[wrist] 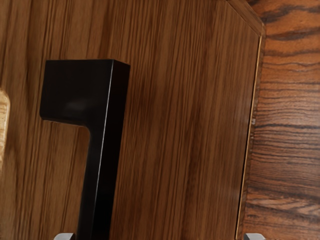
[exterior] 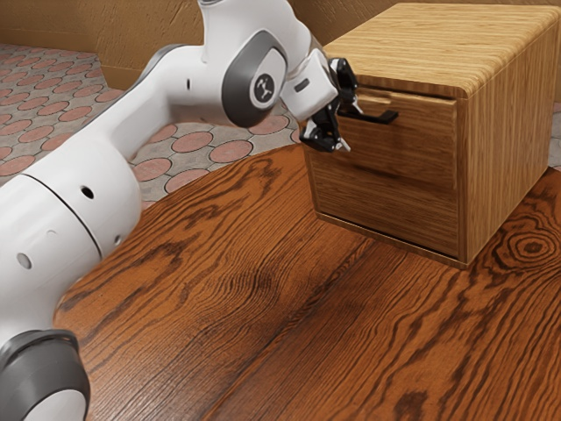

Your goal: Pull the drawer handle with one arm to open the drawer

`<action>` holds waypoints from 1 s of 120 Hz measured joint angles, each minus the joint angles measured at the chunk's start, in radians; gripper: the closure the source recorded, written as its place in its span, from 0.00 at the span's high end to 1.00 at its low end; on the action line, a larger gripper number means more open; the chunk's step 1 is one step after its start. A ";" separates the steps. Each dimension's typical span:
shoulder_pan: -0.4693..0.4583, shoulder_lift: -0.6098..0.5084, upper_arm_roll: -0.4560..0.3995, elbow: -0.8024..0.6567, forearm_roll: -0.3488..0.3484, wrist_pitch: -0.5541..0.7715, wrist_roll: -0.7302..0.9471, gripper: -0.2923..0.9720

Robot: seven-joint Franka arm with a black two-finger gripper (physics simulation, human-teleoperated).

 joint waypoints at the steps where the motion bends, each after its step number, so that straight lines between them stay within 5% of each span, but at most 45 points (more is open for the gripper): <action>1: 0.000 -0.001 0.000 0.000 0.000 -0.001 0.000 0.55; 39: 0.000 -0.047 -0.004 -0.012 -0.014 -0.062 -0.002 0.44; 120: -0.003 -0.171 -0.029 -0.146 -0.058 -0.178 -0.030 0.40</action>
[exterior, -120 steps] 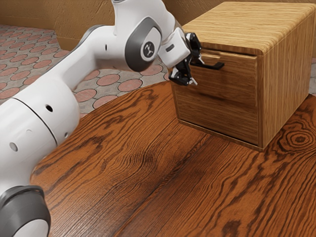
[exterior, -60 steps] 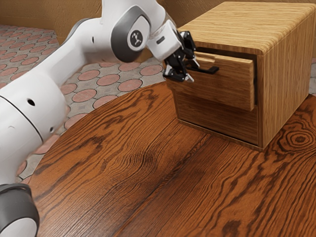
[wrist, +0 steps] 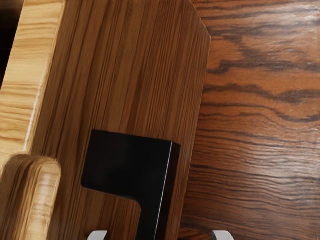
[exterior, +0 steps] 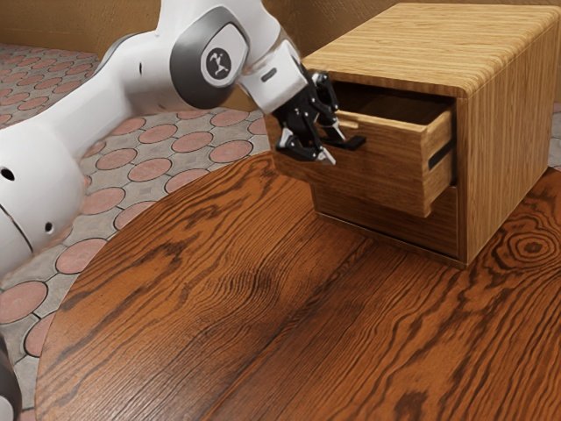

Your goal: Pull the drawer handle with one arm to open the drawer

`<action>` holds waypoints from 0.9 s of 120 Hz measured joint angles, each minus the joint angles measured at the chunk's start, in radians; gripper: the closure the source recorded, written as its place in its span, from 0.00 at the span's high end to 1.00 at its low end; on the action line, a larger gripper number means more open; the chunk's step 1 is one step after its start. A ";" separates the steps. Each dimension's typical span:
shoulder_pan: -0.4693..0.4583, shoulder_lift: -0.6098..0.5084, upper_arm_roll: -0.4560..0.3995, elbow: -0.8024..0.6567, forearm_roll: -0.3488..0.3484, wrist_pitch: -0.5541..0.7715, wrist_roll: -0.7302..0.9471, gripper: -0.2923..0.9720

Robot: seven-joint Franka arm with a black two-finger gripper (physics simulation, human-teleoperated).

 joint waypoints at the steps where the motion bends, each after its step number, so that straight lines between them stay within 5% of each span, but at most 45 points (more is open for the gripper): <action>1: 0.000 -0.003 -0.001 -0.004 0.000 0.000 0.000 0.40; 108: 0.003 -0.248 -0.058 -0.289 0.025 -0.019 -0.059 0.36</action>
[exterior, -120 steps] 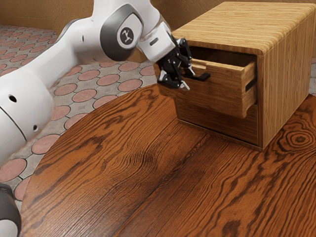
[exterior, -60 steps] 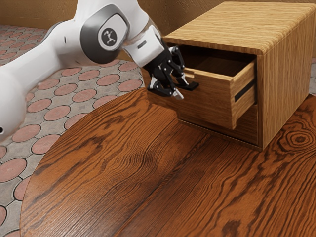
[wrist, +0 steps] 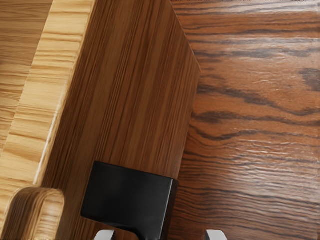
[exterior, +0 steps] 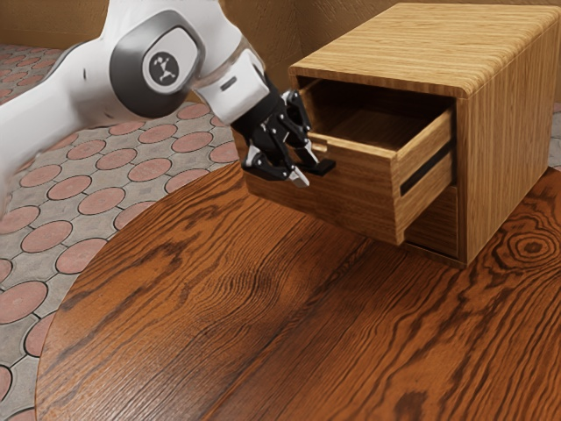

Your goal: Pull the drawer handle with one arm to open the drawer

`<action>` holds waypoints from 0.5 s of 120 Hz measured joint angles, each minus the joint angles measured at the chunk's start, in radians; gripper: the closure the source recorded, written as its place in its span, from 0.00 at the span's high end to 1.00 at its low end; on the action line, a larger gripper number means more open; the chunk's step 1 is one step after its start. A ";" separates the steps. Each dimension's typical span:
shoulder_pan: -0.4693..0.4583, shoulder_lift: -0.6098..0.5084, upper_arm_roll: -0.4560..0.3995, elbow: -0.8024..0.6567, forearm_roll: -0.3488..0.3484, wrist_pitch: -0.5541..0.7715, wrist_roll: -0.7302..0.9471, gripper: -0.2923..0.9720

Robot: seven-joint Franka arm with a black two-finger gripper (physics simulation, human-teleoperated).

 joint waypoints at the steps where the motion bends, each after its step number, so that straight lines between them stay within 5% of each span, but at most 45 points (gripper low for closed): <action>1: 0.000 -0.002 0.000 -0.003 0.000 0.000 -0.001 0.36; 60: 0.016 -0.139 -0.023 -0.140 0.005 -0.020 -0.032 0.36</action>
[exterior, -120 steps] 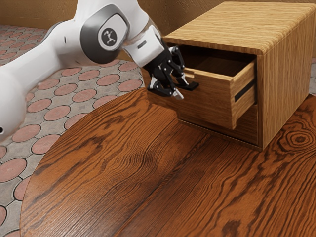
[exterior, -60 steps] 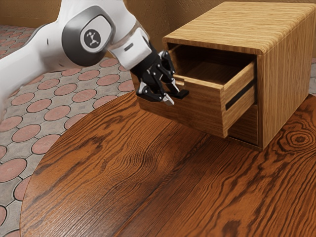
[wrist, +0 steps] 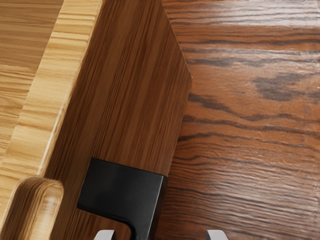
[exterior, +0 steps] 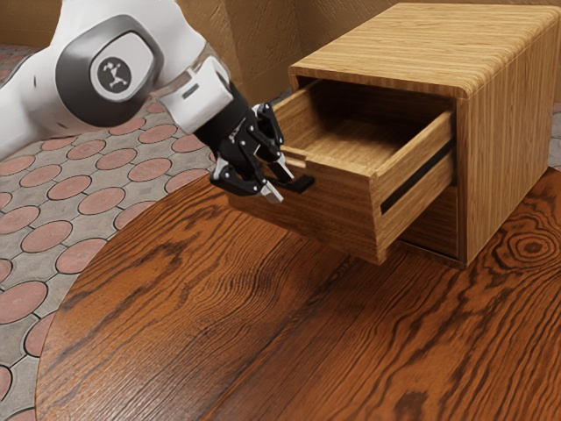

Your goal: Pull the drawer handle with one arm to open the drawer

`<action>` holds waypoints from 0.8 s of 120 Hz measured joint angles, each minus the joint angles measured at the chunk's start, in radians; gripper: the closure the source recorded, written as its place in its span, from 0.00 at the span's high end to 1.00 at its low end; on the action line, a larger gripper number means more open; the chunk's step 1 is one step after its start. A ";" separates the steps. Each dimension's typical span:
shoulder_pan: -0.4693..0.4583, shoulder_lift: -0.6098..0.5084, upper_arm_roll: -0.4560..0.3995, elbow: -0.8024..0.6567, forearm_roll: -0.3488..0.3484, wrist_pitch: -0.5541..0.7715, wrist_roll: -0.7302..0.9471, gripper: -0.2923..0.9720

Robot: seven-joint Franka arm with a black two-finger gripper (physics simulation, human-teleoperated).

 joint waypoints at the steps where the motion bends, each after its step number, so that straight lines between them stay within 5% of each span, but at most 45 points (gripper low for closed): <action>1: 0.000 -0.003 0.000 -0.004 0.000 0.000 0.000 0.36; 57: -0.002 -0.138 -0.020 -0.146 0.015 -0.005 -0.029 0.35; 78: -0.017 -0.229 -0.055 -0.217 0.026 0.001 -0.043 0.43; 96: -0.017 -0.363 -0.086 -0.195 0.059 -0.021 -0.059 0.60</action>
